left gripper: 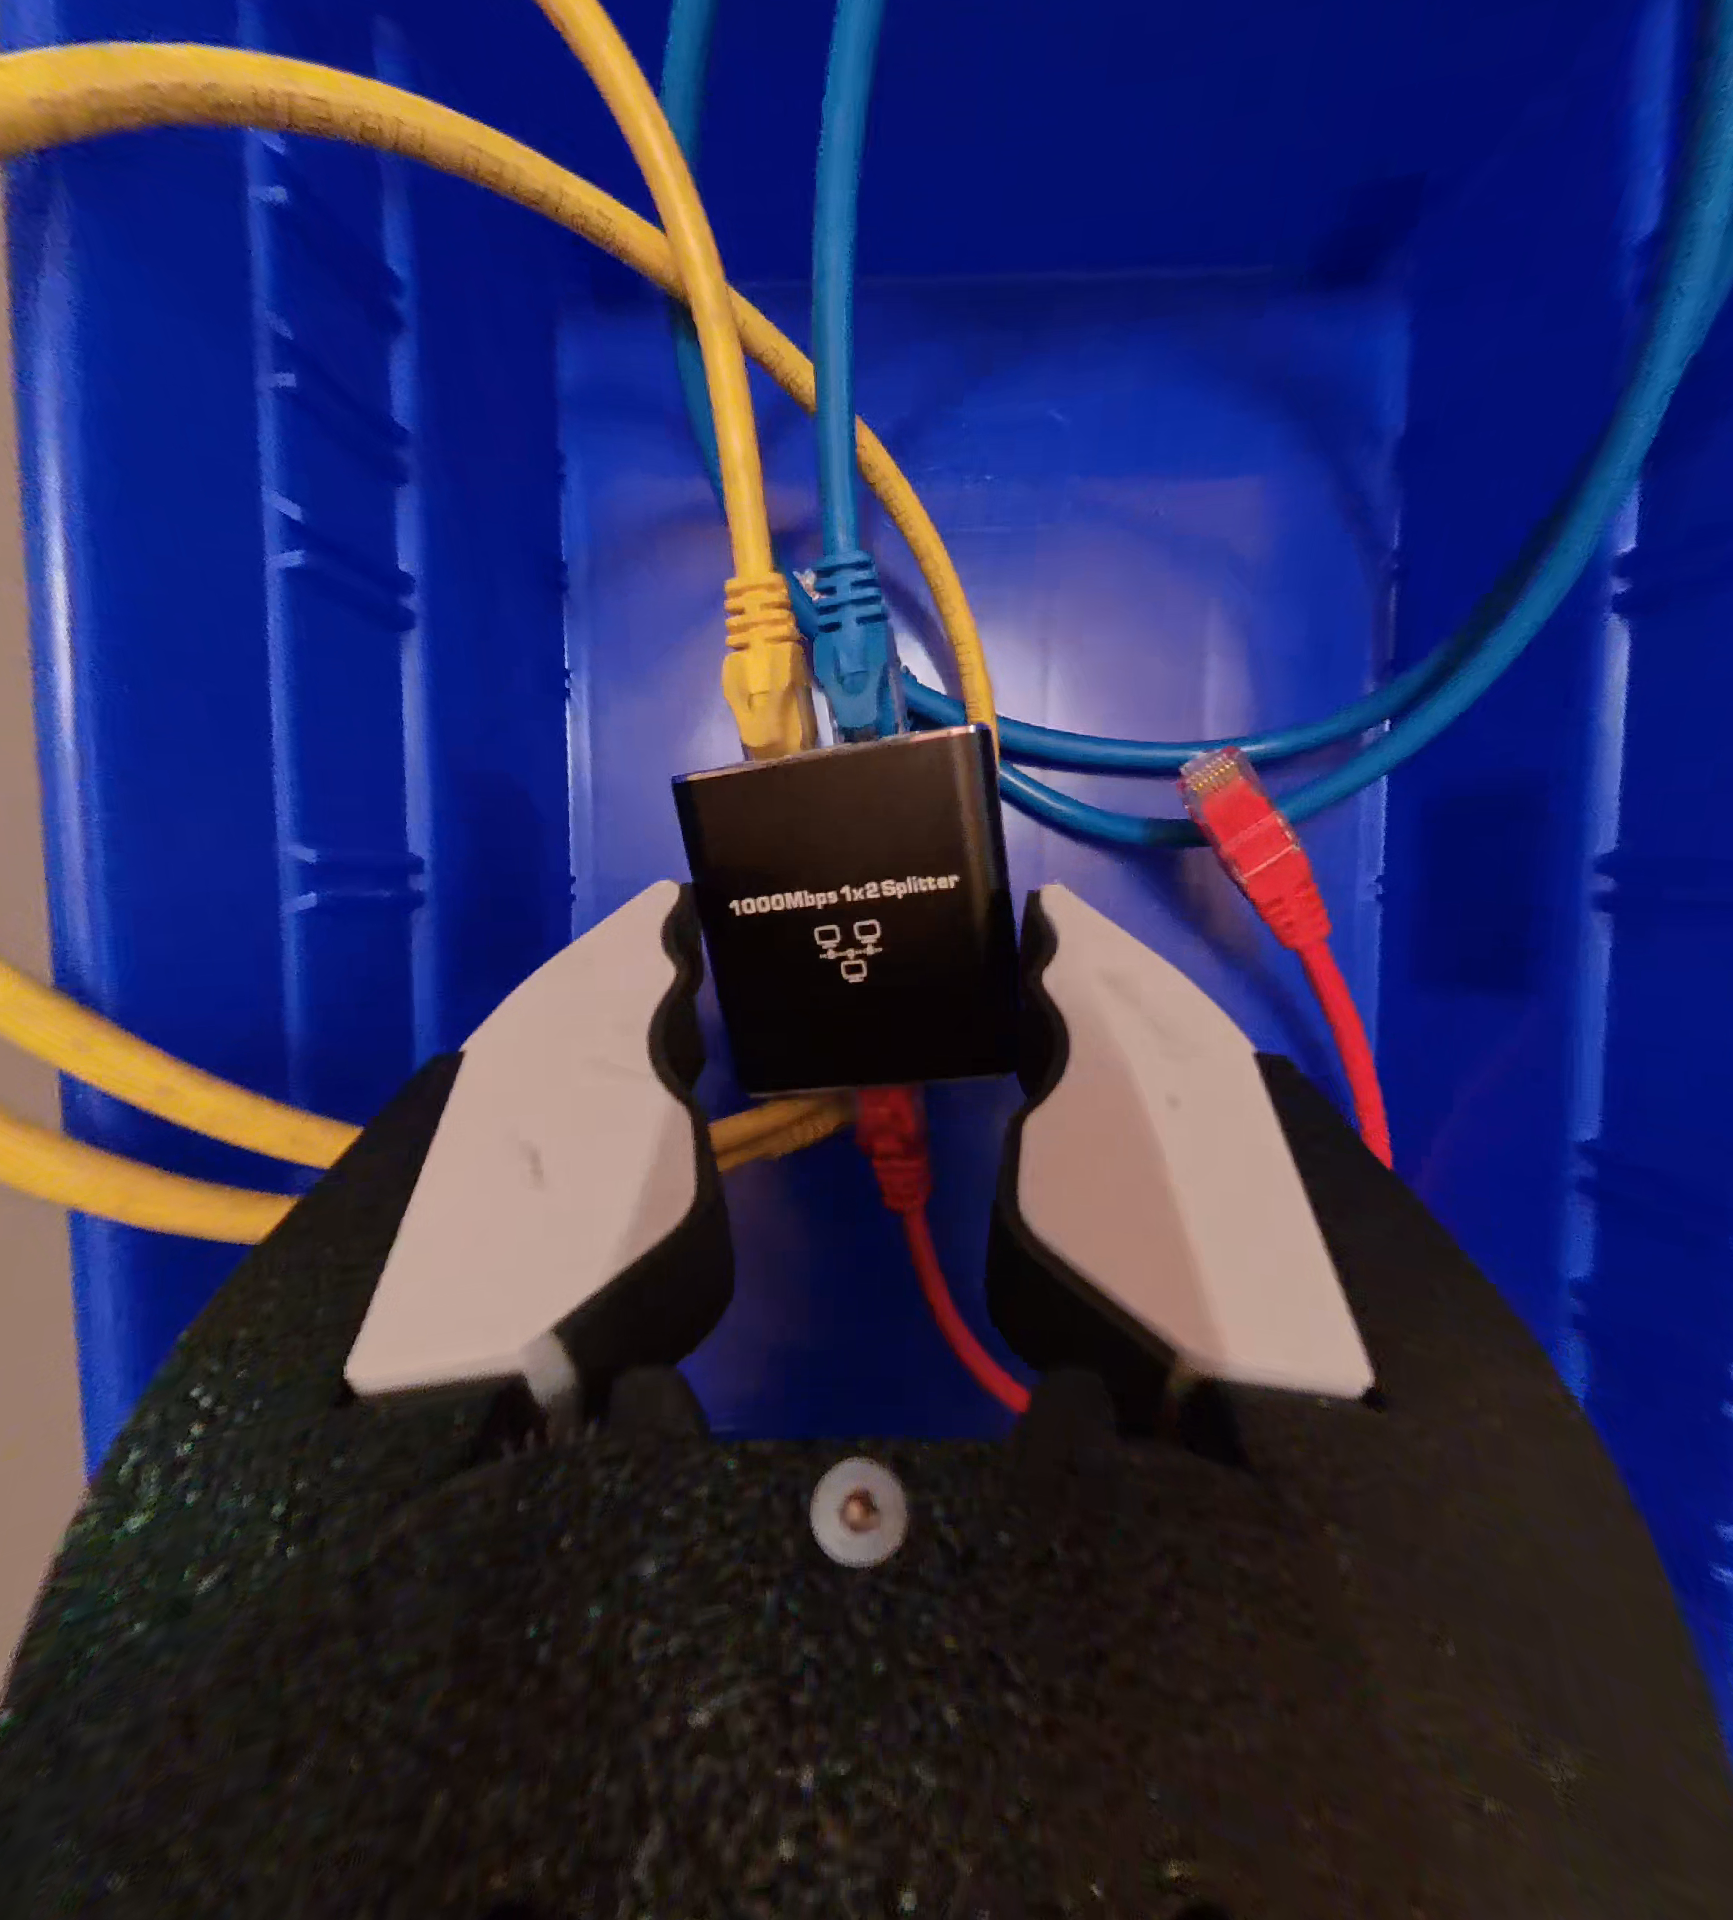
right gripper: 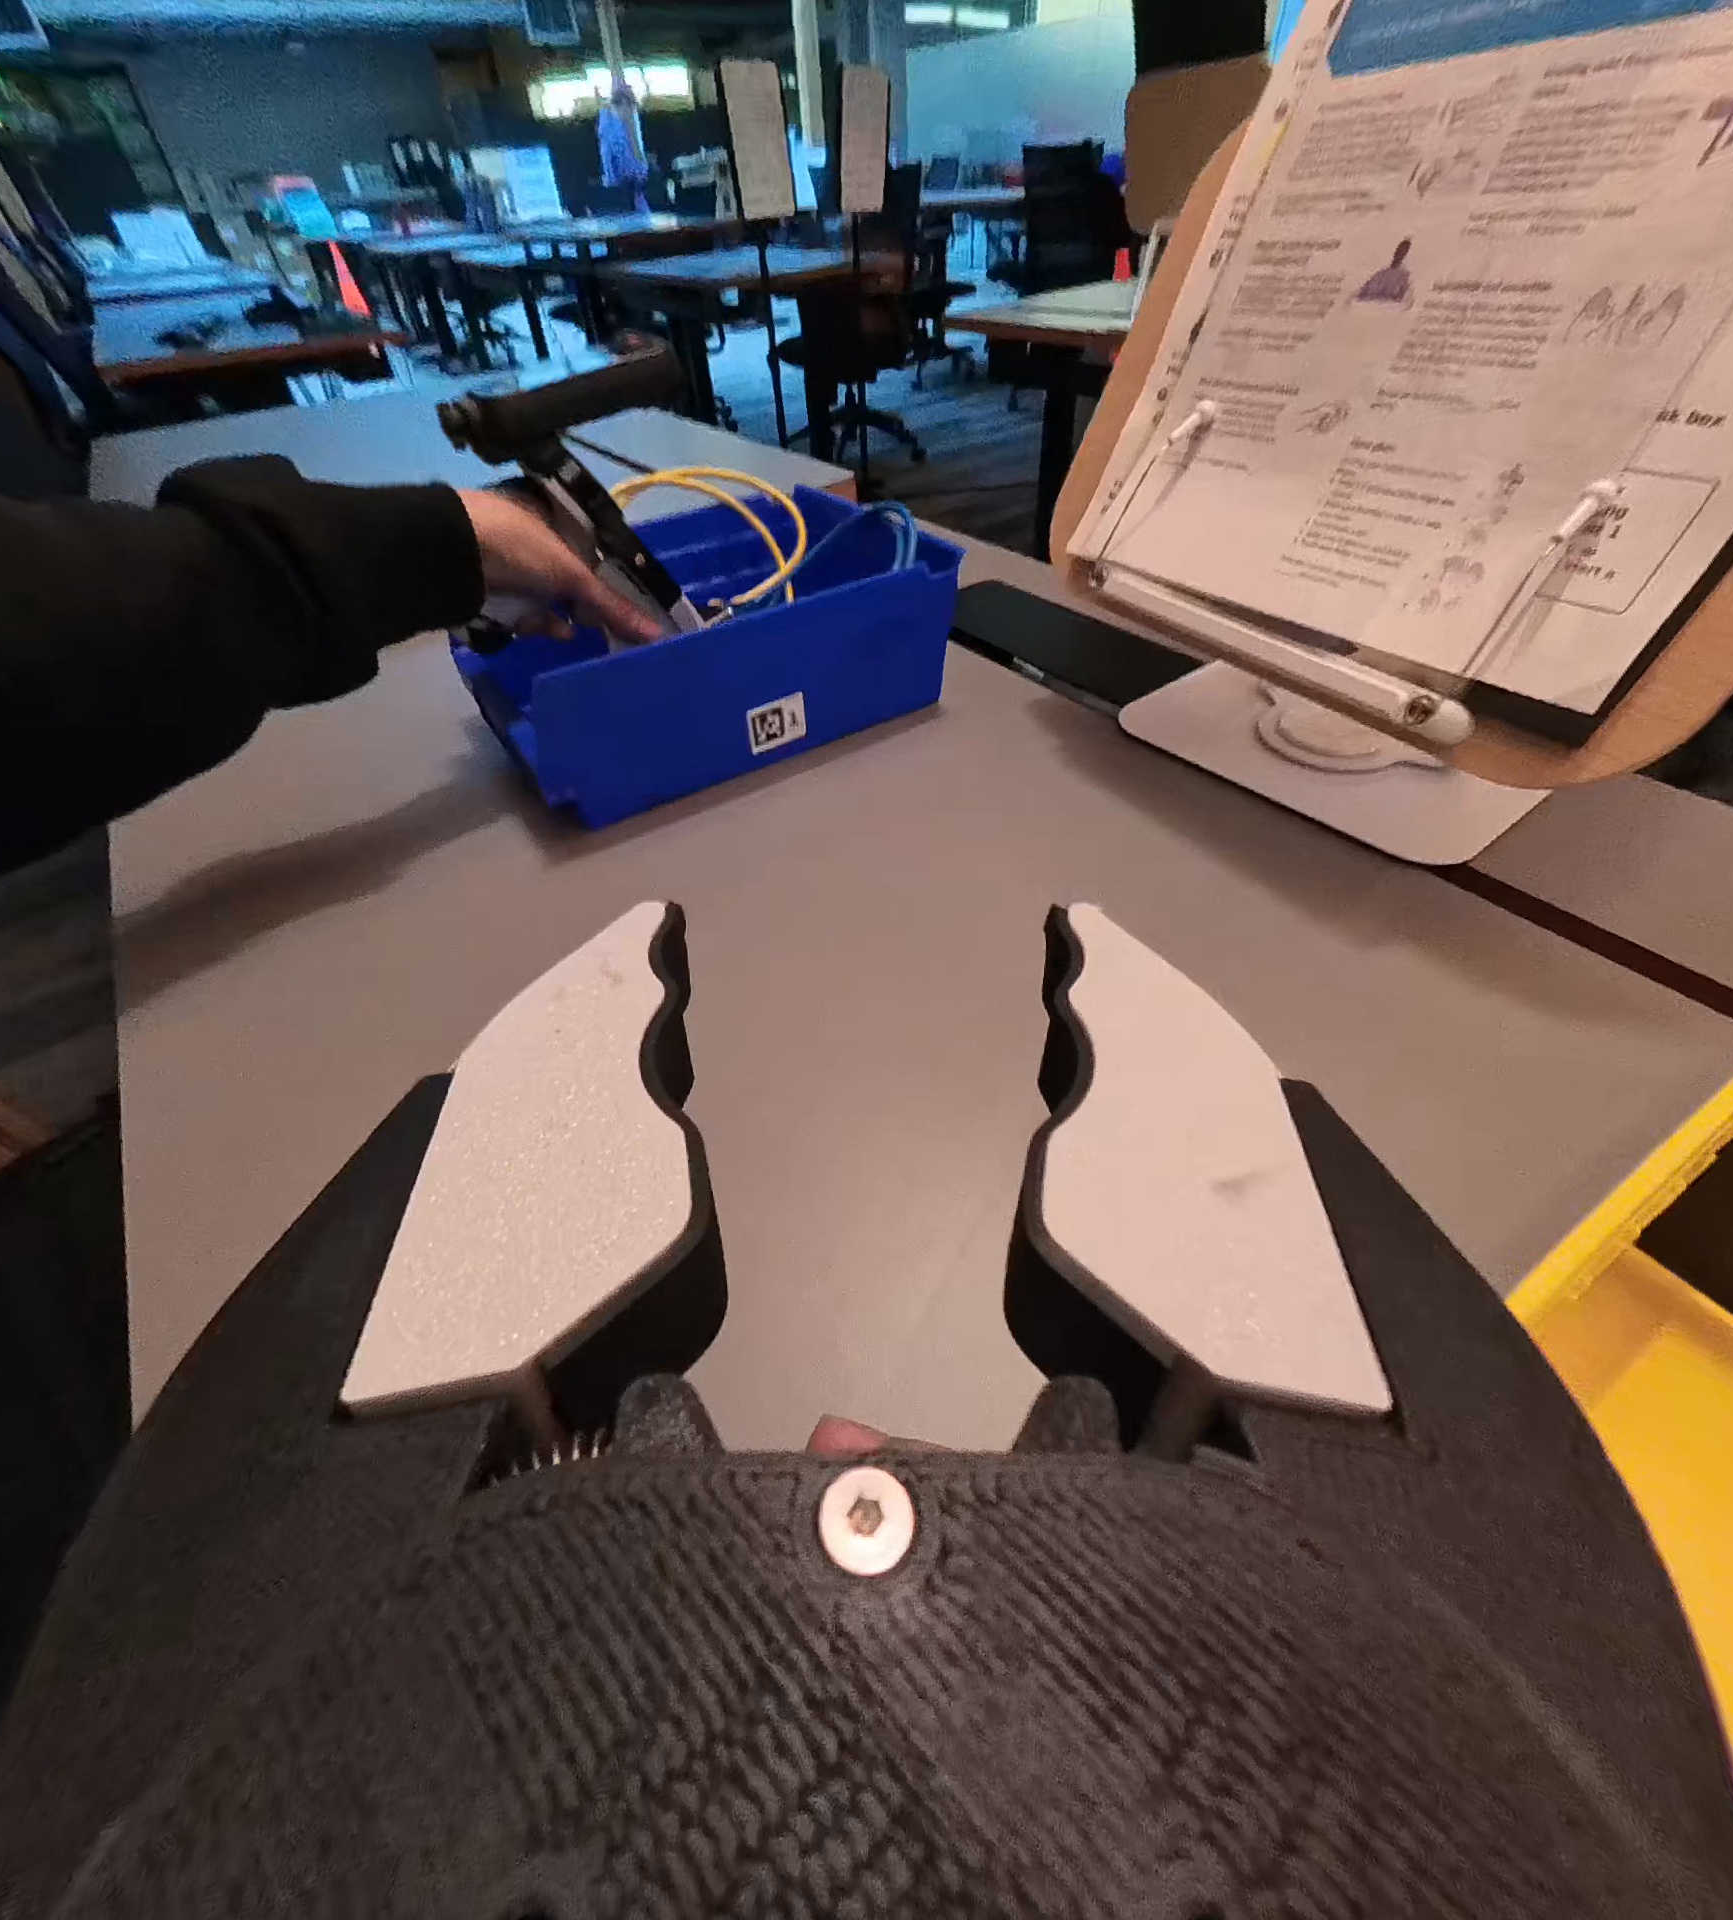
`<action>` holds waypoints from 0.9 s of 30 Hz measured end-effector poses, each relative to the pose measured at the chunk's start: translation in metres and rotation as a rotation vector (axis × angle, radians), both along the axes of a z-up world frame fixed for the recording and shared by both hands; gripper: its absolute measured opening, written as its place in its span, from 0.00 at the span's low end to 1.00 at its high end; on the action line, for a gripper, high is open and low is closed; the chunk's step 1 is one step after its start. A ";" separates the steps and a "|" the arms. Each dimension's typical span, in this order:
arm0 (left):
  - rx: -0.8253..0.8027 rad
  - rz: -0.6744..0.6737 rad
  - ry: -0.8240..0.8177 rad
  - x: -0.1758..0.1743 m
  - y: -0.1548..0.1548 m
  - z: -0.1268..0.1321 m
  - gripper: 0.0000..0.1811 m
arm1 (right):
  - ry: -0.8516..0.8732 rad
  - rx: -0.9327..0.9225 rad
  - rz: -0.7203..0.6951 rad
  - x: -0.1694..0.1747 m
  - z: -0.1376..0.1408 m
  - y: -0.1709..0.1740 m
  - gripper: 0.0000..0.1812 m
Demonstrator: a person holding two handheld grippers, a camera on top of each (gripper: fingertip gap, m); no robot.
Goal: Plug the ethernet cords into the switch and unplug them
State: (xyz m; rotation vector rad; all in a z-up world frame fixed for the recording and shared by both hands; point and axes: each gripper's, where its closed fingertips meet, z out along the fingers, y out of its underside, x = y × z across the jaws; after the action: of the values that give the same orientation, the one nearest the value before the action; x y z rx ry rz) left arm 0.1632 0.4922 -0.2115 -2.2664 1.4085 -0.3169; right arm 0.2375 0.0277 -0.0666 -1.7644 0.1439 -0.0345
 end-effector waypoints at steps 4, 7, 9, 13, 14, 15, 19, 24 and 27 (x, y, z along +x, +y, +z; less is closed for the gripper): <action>0.025 -0.023 -0.079 0.003 0.000 0.009 0.32 | -0.030 -0.021 -0.002 -0.004 -0.002 0.006 0.38; 0.111 -0.058 -0.182 0.004 -0.004 0.039 0.32 | -0.030 -0.019 0.016 -0.010 -0.002 0.010 0.38; 0.193 -0.100 -0.253 0.004 -0.011 0.070 0.31 | -0.036 -0.016 0.011 -0.011 -0.001 0.012 0.38; 0.453 -0.215 -0.321 0.000 -0.033 0.145 0.31 | -0.020 0.026 0.005 -0.015 0.004 0.019 0.38; 0.526 -0.245 -0.330 -0.001 -0.041 0.165 0.31 | -0.005 0.045 0.006 -0.017 0.007 0.022 0.38; 0.599 -0.269 -0.347 -0.003 -0.050 0.186 0.31 | 0.012 0.068 0.011 -0.021 0.010 0.025 0.38; 0.845 -0.339 -0.421 -0.013 -0.090 0.256 0.30 | 0.054 0.157 0.053 -0.043 0.024 0.040 0.38; 1.073 -0.443 -0.607 -0.035 -0.165 0.330 0.30 | 0.043 0.178 0.132 -0.081 0.032 0.055 0.40; 1.107 -0.557 -0.725 -0.048 -0.224 0.350 0.30 | 0.060 0.246 0.176 -0.105 0.049 0.057 0.41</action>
State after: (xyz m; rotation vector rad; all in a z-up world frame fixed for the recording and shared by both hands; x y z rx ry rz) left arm 0.1156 0.2680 0.1382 -0.7412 1.2736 -0.3479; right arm 0.1327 0.0850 -0.0173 -1.5273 0.0342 0.1581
